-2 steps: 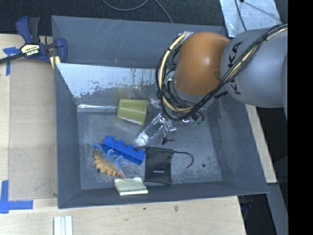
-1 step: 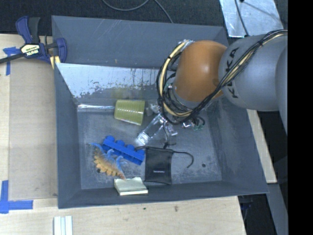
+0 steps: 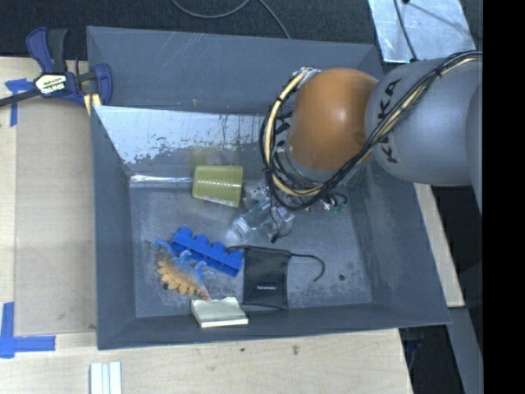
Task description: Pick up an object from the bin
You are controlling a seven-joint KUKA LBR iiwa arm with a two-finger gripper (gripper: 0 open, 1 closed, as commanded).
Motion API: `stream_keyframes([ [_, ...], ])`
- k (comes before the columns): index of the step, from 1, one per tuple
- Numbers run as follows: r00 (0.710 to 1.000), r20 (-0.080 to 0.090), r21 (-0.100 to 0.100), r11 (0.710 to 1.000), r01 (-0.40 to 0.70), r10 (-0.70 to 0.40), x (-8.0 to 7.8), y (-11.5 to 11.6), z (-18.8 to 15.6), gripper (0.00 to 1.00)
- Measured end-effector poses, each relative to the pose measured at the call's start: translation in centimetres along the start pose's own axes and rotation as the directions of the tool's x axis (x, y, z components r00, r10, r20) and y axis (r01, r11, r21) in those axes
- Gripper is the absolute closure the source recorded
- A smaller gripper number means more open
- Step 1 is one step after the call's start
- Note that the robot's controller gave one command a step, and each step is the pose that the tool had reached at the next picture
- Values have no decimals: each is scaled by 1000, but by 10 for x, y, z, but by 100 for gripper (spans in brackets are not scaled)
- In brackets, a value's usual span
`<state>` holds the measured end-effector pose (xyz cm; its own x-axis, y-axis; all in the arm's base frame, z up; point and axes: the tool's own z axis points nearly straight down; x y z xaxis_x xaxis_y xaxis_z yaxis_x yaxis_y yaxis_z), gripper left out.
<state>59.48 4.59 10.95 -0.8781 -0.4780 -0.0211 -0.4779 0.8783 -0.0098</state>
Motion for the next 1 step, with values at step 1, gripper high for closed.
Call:
stream_keyframes([
  [1, 999, 3, 1, 999, 46, -46, -2, 1, -6, 100],
])
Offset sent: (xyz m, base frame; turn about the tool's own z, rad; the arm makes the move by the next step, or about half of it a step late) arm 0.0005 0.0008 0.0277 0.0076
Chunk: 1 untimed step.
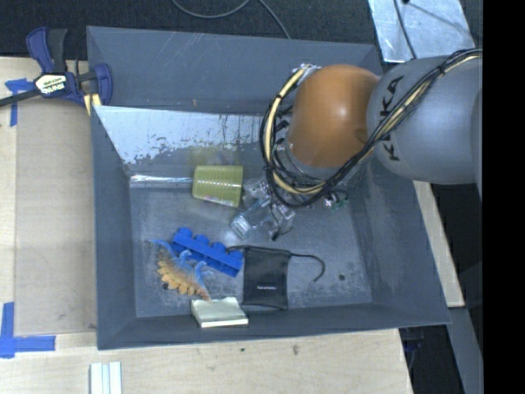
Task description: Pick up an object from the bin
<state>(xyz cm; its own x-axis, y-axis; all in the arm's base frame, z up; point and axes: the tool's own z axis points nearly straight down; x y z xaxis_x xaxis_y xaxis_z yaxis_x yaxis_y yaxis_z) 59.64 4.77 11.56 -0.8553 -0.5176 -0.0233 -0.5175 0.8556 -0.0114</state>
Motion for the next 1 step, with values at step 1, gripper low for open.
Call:
stream_keyframes([
  [1, 999, 1, -1, 999, -37, 37, 1, 0, -13, 100],
])
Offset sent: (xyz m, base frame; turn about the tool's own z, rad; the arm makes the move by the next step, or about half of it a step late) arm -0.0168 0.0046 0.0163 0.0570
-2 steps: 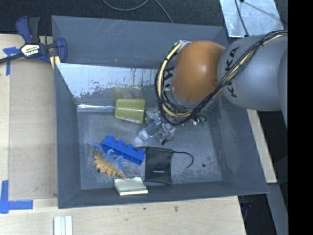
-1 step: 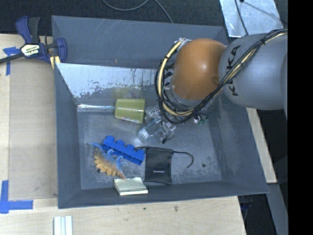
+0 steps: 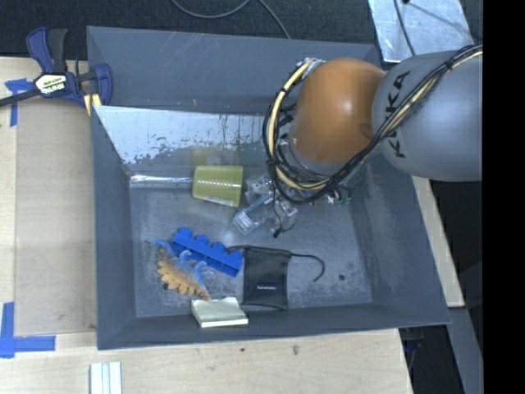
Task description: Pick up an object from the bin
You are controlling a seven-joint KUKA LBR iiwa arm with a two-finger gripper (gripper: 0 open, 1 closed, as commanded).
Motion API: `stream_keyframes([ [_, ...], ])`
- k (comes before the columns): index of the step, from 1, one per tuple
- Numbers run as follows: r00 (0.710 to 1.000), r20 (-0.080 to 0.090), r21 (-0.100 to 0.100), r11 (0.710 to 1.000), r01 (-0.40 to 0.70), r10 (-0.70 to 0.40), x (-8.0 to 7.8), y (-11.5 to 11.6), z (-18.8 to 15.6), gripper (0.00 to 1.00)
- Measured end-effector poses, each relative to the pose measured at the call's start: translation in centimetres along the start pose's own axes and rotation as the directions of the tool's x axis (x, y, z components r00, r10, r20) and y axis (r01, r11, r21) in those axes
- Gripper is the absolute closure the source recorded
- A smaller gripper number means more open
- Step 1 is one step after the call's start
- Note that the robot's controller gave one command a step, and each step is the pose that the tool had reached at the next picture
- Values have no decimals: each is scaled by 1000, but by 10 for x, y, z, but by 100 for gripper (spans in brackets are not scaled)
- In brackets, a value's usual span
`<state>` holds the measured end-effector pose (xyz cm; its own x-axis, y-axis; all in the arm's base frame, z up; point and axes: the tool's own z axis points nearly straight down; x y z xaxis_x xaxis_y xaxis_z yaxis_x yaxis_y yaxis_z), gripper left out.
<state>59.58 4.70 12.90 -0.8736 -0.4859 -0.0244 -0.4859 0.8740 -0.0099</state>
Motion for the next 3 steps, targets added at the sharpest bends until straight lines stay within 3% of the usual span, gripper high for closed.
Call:
stream_keyframes([
  [1, 1000, 1, 1, 1000, -14, 14, 5, 5, -5, 100],
  [3, 1000, 2, 2, 1000, 7, -7, 2, 7, -68, 100],
])
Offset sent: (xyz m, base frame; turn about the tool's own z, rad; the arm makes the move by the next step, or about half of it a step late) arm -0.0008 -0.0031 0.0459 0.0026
